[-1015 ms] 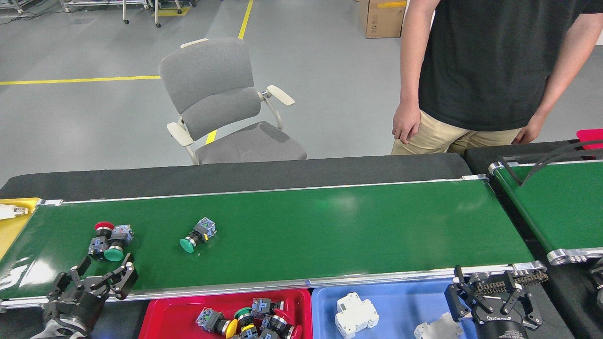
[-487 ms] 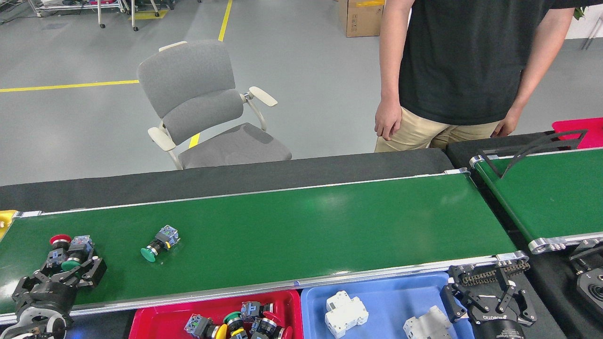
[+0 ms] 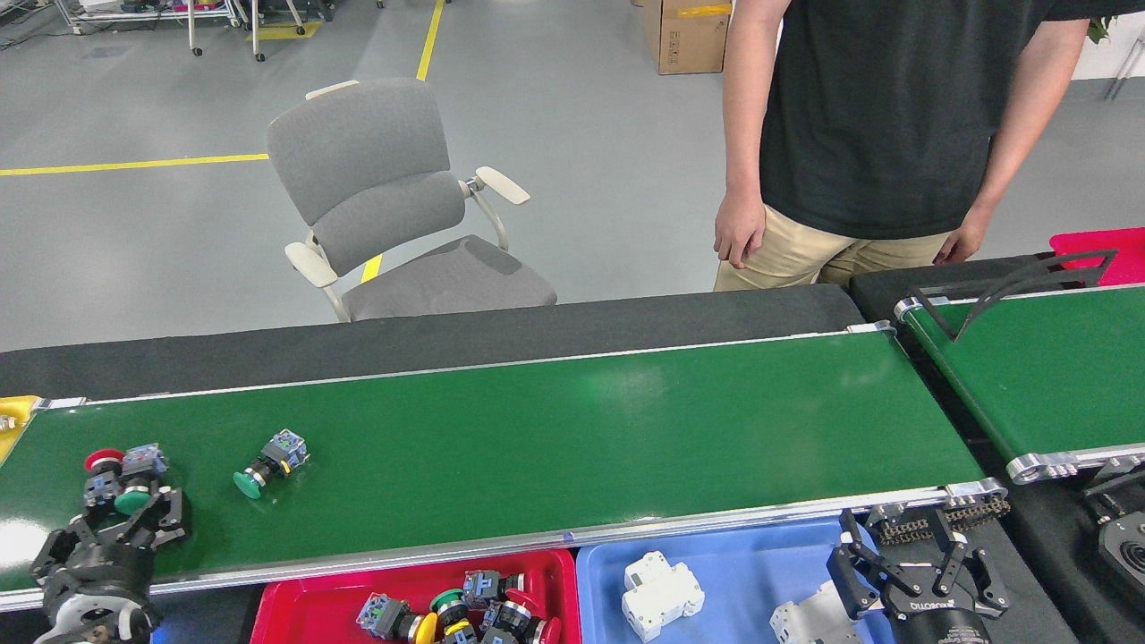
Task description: Pick switch part from conveyor to tray
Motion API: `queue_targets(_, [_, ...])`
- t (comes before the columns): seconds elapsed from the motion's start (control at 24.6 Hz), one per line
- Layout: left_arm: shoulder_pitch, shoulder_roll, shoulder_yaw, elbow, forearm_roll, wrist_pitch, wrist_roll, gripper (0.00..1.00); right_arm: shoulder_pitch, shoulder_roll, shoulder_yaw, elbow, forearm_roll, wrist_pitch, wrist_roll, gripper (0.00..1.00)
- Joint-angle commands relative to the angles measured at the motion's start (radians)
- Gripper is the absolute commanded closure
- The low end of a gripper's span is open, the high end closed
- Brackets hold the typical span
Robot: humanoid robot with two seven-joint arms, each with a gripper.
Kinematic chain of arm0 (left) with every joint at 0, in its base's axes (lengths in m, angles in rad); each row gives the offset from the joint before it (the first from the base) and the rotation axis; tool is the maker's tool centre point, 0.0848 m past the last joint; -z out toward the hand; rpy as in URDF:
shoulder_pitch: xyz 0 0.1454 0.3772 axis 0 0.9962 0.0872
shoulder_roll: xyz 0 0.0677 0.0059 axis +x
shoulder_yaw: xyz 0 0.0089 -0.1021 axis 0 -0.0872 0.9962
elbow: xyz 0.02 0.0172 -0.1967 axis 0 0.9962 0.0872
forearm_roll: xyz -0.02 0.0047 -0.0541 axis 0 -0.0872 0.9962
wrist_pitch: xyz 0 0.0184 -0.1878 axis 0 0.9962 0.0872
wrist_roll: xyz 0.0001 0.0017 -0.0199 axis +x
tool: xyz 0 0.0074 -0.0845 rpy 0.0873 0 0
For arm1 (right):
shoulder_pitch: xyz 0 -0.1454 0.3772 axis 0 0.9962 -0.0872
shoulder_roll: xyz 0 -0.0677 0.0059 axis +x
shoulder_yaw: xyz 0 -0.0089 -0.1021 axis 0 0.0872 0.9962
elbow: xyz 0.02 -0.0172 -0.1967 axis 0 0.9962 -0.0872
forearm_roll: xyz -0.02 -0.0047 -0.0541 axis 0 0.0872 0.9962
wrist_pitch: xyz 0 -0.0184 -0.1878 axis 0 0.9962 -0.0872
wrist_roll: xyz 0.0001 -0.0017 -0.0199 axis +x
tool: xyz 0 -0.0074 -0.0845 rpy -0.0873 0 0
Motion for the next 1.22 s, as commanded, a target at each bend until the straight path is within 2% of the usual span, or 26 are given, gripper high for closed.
queue_targets(0.0, [0.056,-0.022,-0.001,-0.142,0.004,-0.132,0.014,0.66,-0.004,-0.008,-0.007,-0.011,-0.002,0.006,-0.001,0.01])
queue_targets(0.24, [0.297,-0.158,-0.002,-0.461,0.0,-0.502,0.008,0.65,-0.007,-0.008,-0.039,-0.012,-0.002,0.006,-0.003,0.01])
queue_targets(0.28, [0.335,-0.178,-0.005,-0.492,-0.002,-0.588,0.003,0.6,-0.005,-0.008,-0.04,-0.012,-0.002,0.006,-0.003,0.01])
queue_targets(0.32, [0.366,-0.197,-0.005,-0.512,-0.002,-0.642,0.002,0.5,-0.005,-0.009,-0.042,-0.012,-0.002,0.006,-0.003,0.01])
queue_targets(0.37, [0.39,-0.214,-0.005,-0.526,-0.002,-0.642,0.002,0.38,-0.005,-0.009,-0.042,-0.012,-0.002,0.006,-0.003,0.01])
queue_targets(0.41, [0.412,-0.238,-0.005,-0.538,-0.002,-0.642,0.002,0.17,-0.005,-0.009,-0.042,-0.012,-0.002,0.004,-0.004,0.01])
queue_targets(0.45, [0.419,-0.257,-0.005,-0.544,-0.003,-0.642,0.002,0.03,-0.005,-0.009,-0.042,-0.014,-0.002,0.004,-0.004,0.01])
queue_targets(0.49, [0.425,-0.275,-0.005,-0.549,-0.003,-0.642,0.002,0.0,-0.007,-0.009,-0.04,-0.015,-0.002,0.003,-0.004,0.01])
queue_targets(0.85, [0.436,-0.289,0.056,-0.552,-0.005,-0.637,0.003,0.0,-0.004,-0.011,-0.04,-0.02,-0.001,0.006,-0.003,0.01])
queue_targets(1.01, [0.418,-0.27,0.105,-0.543,-0.026,-0.294,0.006,0.0,-0.004,-0.008,-0.042,-0.02,-0.001,0.007,-0.003,0.01])
queue_targets(1.06, [0.415,-0.26,0.124,-0.54,-0.033,-0.258,0.008,0.0,-0.004,-0.008,-0.04,-0.02,-0.001,0.007,-0.003,0.01])
queue_targets(1.18, [0.387,-0.2,0.165,-0.497,-0.036,-0.252,0.009,0.0,-0.002,-0.009,-0.04,-0.02,-0.001,0.006,-0.003,0.01])
